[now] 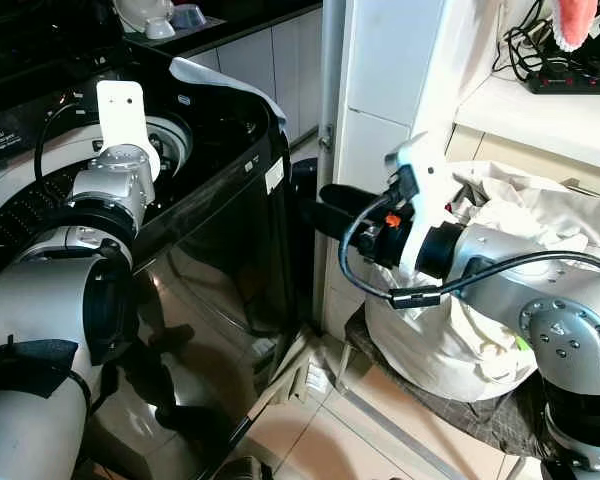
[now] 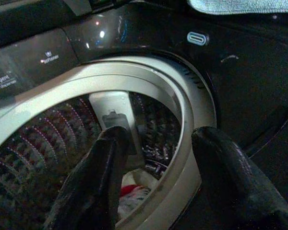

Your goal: Clothes washing

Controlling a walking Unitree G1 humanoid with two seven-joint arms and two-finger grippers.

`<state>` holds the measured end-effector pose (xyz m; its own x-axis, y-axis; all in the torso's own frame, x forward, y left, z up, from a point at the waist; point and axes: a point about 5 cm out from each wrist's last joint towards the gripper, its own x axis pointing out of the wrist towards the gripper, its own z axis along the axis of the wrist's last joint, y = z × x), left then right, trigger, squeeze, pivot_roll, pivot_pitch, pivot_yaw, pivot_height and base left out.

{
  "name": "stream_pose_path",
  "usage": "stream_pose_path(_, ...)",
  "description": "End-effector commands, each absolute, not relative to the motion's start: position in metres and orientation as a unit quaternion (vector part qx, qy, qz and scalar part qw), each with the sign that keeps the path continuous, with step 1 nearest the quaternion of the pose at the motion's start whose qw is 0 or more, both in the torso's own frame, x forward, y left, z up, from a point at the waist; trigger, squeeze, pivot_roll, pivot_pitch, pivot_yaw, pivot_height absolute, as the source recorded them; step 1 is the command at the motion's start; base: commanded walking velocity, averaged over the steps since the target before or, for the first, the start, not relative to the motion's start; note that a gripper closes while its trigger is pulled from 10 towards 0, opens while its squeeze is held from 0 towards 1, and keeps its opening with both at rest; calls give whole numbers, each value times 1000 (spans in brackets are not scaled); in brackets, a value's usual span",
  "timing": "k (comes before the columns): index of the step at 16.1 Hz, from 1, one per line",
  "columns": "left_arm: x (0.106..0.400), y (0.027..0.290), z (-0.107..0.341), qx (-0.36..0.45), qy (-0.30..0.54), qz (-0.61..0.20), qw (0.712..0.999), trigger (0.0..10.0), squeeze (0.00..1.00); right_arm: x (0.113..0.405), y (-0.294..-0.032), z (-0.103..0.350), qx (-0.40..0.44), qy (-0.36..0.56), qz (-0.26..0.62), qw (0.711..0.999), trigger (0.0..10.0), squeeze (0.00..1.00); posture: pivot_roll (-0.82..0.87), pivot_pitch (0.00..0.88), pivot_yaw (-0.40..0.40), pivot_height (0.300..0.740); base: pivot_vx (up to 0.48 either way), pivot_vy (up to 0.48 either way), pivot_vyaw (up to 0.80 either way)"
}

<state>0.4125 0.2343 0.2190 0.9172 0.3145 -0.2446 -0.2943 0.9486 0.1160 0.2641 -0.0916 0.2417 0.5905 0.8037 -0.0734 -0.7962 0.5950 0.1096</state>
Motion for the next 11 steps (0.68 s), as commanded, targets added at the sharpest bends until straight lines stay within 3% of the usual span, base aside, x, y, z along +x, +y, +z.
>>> stream_pose_path(1,415,235,233,25,106,159,981,10000,1000,267,-93,247,28,56,448,892,10000,0,-59,0,51,740,0,0,0)
stream_pose_path(3,419,224,241,32,63,127,989,10000,1000,267,-94,247,21,53,440,896,10000,0,-66,0,48,740,0,0,0)
stream_pose_path(4,421,210,248,60,5,110,992,10000,0,275,-103,250,20,37,397,917,10000,0,-63,0,33,740,0,0,0)
stream_pose_path(7,420,168,249,99,-79,-2,992,10000,0,294,-134,259,40,0,281,959,10000,0,-58,0,3,740,0,0,0)
stream_pose_path(8,410,132,238,116,-116,-126,978,10000,0,309,-162,265,63,-18,182,981,10000,0,-67,0,-1,740,0,0,0)
stream_pose_path(11,391,102,217,145,-129,-235,952,10000,0,318,-196,263,53,-12,83,995,10000,0,-72,0,-4,740,0,0,0)
